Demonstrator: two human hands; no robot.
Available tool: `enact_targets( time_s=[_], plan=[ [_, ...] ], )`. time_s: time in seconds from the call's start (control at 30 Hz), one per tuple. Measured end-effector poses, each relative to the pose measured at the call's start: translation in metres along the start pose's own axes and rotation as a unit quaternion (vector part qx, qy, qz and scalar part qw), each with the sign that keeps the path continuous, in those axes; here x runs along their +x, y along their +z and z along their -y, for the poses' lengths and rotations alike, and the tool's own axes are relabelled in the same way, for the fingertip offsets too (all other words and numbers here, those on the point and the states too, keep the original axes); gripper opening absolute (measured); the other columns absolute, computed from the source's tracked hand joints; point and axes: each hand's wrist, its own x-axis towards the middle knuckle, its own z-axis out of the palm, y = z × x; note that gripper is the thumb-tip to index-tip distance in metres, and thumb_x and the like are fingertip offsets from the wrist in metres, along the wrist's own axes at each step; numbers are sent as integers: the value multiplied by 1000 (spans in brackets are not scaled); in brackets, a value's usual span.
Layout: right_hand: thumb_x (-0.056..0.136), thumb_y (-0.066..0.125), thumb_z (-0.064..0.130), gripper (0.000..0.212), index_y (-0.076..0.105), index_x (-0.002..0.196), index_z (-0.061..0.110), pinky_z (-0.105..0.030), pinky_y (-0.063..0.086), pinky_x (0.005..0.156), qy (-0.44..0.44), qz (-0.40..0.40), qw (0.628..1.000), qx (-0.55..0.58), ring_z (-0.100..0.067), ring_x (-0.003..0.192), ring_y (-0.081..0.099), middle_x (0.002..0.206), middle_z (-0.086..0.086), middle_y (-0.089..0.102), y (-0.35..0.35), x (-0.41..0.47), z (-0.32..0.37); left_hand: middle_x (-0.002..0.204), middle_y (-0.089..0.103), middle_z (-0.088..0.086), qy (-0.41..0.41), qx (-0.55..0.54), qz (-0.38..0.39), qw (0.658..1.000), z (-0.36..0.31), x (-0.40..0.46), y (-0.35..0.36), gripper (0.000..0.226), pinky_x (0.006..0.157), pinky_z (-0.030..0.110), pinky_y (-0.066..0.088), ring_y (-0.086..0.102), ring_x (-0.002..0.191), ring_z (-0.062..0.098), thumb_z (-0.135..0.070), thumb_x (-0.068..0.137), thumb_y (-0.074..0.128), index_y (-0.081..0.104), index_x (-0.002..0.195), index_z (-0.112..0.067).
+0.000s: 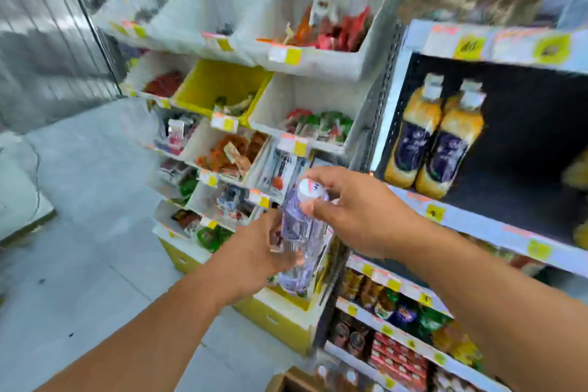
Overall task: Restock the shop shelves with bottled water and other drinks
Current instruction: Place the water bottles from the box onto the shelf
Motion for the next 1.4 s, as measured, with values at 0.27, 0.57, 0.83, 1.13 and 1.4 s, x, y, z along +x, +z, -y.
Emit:
enact_targets(
  time_s=[0.27, 0.57, 0.83, 1.13, 1.4],
  plan=[
    [99, 62, 30, 23, 65, 122, 31, -16, 47, 74, 1, -51, 998, 38, 6, 75, 60, 86, 26, 65, -111, -44, 65, 109, 69, -27, 92, -90, 64, 990, -118, -29, -31, 58, 102, 37, 46, 60, 110, -4, -41, 69, 86, 52, 113, -57],
    [96, 66, 33, 29, 65, 125, 34, -25, 52, 80, -6, -232, 968, 94, 7, 81, 66, 98, 21, 70, -209, -69, 68, 94, 74, -18, 158, -168, -66, 971, -238, -9, -10, 51, 85, 30, 54, 69, 92, 6, -32, 57, 94, 66, 100, -39],
    [89, 59, 59, 41, 46, 126, 45, -22, 48, 85, -20, -400, 902, 162, 6, 97, 63, 110, 21, 67, -276, -78, 31, 84, 67, -22, 261, -72, -204, 941, -381, 26, 22, 33, 63, 21, 43, 61, 77, -5, -36, 70, 81, 59, 95, -38],
    [62, 81, 59, 69, 56, 122, 37, -29, 54, 89, 70, -463, 869, 162, -6, 103, 66, 120, 4, 66, -364, -93, -63, 86, 60, -9, 259, 9, -283, 923, -488, 89, 115, 23, 70, 35, 41, 60, 86, 28, -27, 90, 48, 46, 111, -37],
    [78, 80, 48, 57, 50, 119, 23, -31, 51, 93, 97, -464, 869, 142, -6, 104, 63, 112, 12, 65, -418, -119, -139, 132, 50, -9, 289, 55, -188, 937, -523, 131, 178, 50, 89, 37, 45, 54, 118, 20, -40, 90, 58, 40, 136, -34]
  ],
)
